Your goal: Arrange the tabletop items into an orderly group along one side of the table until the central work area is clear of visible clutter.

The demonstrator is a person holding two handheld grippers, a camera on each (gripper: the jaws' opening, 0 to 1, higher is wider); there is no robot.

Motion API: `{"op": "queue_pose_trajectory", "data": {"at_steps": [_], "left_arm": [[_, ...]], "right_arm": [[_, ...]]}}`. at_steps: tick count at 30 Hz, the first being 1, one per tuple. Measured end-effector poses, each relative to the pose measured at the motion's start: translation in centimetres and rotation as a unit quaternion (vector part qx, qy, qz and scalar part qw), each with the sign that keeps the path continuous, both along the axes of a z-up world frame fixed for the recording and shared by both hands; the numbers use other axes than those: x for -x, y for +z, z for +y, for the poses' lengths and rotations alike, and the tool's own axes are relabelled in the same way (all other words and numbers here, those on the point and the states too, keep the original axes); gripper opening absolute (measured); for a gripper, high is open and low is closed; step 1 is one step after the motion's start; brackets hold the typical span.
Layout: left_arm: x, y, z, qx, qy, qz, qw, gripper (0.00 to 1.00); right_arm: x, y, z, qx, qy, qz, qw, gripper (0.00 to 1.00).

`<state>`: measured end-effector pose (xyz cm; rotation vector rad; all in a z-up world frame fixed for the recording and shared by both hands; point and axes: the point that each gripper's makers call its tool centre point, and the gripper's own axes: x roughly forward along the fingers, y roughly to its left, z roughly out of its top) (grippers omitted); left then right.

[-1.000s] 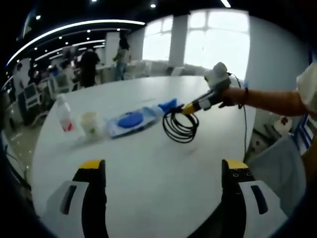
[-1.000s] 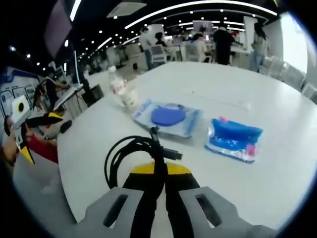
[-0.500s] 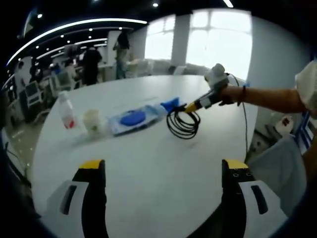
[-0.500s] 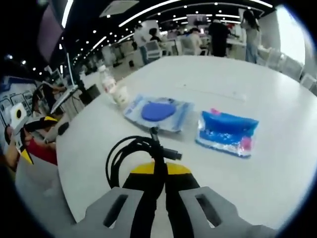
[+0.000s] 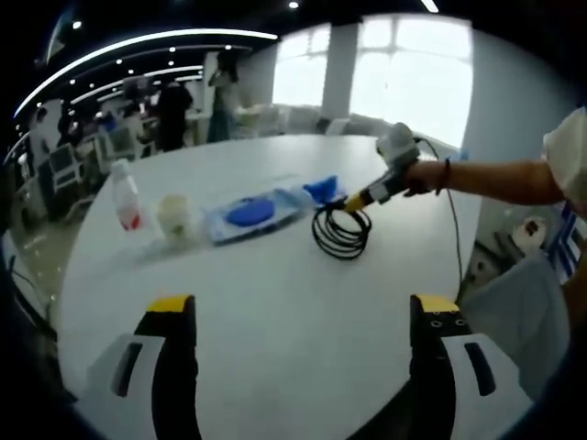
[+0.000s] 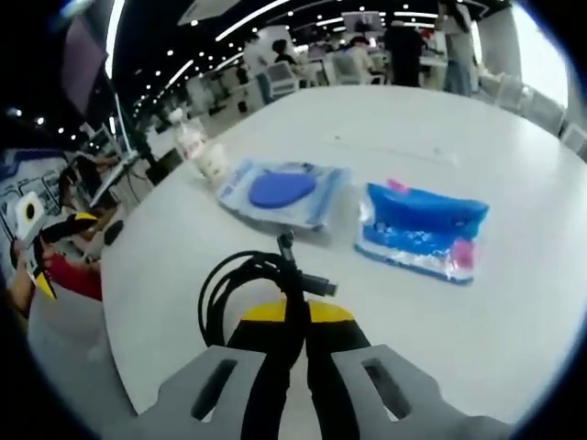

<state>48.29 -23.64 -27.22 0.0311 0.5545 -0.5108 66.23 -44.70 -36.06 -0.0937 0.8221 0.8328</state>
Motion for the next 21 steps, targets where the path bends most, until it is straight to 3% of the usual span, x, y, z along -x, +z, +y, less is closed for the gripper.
{"op": "queue_pose_trajectory", "data": {"at_steps": [13,21], "left_arm": [[-0.1,-0.5,0.2,0.007,0.005,0.009,0.9999,0.92],[-0.2,-0.5,0.9,0.004,0.016,0.009,0.9998,0.92]], "right_arm": [[-1.2,-2.1,-0.3,0.029,-0.008,0.012,0.9995,0.05],[-2.0,-2.9,-0.4,0.065,-0.008,-0.005,0.9978,0.06]]}}
